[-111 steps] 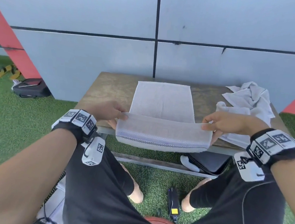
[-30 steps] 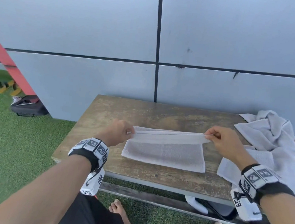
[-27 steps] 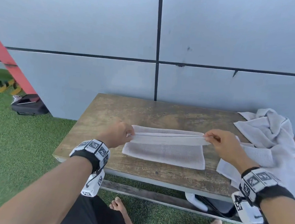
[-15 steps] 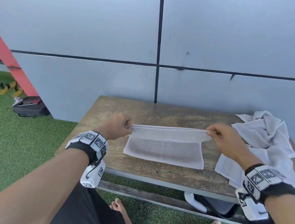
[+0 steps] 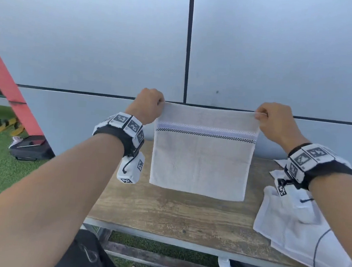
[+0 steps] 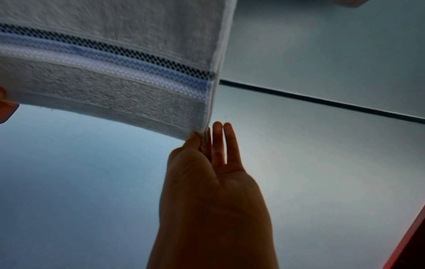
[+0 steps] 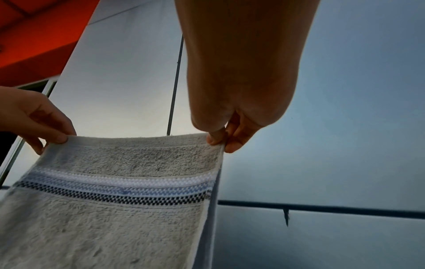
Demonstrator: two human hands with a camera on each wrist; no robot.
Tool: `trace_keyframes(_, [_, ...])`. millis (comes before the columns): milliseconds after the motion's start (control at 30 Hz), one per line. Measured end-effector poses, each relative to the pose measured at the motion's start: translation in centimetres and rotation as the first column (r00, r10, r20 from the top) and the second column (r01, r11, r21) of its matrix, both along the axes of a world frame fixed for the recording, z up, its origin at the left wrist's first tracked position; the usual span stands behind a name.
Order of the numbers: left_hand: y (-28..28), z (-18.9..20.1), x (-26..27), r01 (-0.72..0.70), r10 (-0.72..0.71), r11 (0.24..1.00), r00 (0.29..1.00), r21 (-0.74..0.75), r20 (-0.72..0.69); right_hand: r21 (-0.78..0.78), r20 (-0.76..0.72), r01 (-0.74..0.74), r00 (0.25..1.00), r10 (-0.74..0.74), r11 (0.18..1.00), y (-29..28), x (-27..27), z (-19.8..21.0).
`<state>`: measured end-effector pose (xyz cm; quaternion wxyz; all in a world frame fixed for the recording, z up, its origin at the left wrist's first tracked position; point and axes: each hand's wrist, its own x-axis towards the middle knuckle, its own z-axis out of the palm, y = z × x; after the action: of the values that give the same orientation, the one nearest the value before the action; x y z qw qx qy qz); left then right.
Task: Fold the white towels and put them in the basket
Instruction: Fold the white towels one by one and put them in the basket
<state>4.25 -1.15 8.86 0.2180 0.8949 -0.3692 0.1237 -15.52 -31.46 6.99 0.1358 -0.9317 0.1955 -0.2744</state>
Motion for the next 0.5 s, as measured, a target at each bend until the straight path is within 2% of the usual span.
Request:
trace_keyframes(133, [0.4,1.8,0.2,0.016,-0.009,0.995,0.997,-0.097,0.078,0.019,0.178,0.007,0.984,-0.01,1.0,0.4,0.0,2.1])
trace_keyframes(267, [2.4,-0.1,-0.4,0.101,-0.074,0.978,0.986,-0.183,0.149,0.073,0.255,-0.064,0.966,0.044,0.995,1.3,-1.6,0.8])
trace_keyframes(400, [5.5,-5.2,-2.4,0.174,-0.164,0.972,0.984,-0.158,0.073,0.142,0.087,-0.147,0.987,0.136,0.979,2.0,-4.3,-4.4])
trace_keyframes(500, [8.0,-10.0,-4.7,0.186,-0.182,0.982,0.977,0.034,-0.112,0.201,-0.128,-0.238,0.955,0.267,0.95,2.6,-6.8,-10.0])
